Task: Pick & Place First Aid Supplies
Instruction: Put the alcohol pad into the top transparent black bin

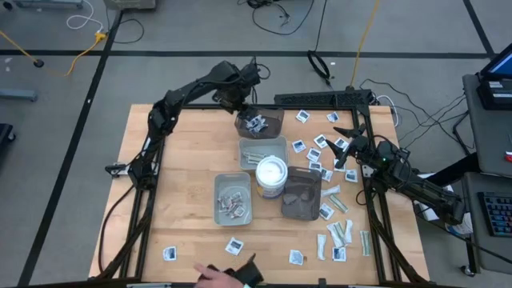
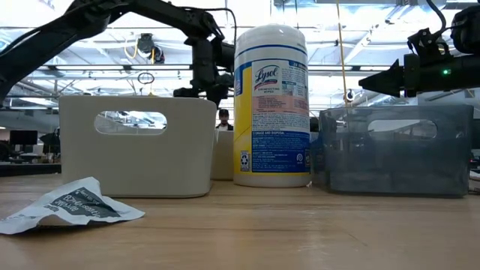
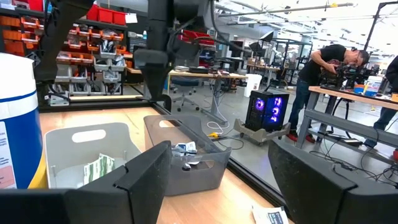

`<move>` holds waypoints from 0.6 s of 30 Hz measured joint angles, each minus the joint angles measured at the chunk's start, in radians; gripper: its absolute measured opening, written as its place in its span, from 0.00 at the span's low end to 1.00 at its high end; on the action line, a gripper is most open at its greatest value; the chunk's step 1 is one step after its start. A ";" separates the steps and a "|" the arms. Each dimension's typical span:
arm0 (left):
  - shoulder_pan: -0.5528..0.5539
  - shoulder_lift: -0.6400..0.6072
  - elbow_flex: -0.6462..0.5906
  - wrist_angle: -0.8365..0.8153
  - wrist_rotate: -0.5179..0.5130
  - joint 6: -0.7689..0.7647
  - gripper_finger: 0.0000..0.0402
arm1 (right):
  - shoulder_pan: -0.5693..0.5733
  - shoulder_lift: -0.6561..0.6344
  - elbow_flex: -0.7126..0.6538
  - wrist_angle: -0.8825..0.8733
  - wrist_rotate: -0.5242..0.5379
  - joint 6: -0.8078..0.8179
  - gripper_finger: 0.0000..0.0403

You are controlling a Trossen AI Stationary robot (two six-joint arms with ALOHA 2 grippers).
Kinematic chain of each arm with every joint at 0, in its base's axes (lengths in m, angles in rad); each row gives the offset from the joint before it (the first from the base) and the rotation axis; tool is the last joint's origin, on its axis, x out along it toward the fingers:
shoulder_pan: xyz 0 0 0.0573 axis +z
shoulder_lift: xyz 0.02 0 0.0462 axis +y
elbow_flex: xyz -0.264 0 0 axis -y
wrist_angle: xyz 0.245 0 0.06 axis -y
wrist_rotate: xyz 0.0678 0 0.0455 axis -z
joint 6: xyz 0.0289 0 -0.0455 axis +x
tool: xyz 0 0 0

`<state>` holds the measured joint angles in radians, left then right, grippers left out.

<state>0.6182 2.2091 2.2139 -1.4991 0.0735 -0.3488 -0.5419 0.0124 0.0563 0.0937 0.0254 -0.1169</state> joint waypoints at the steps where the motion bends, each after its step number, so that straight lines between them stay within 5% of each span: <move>1: -0.008 0.001 -0.006 -0.015 -0.002 -0.005 0.58 | 0.000 0.000 0.000 0.000 0.000 0.000 0.65; 5: -0.064 -0.036 -0.094 0.000 -0.003 -0.022 0.58 | 0.000 0.000 0.000 0.000 0.000 0.000 0.65; 18: -0.373 -0.484 -0.772 0.253 0.017 -0.336 0.58 | 0.000 0.000 0.000 0.000 0.000 0.000 0.65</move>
<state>0.2457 1.7250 1.4416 -1.2462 0.0903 -0.6852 -0.5423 0.0128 0.0562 0.0940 0.0253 -0.1170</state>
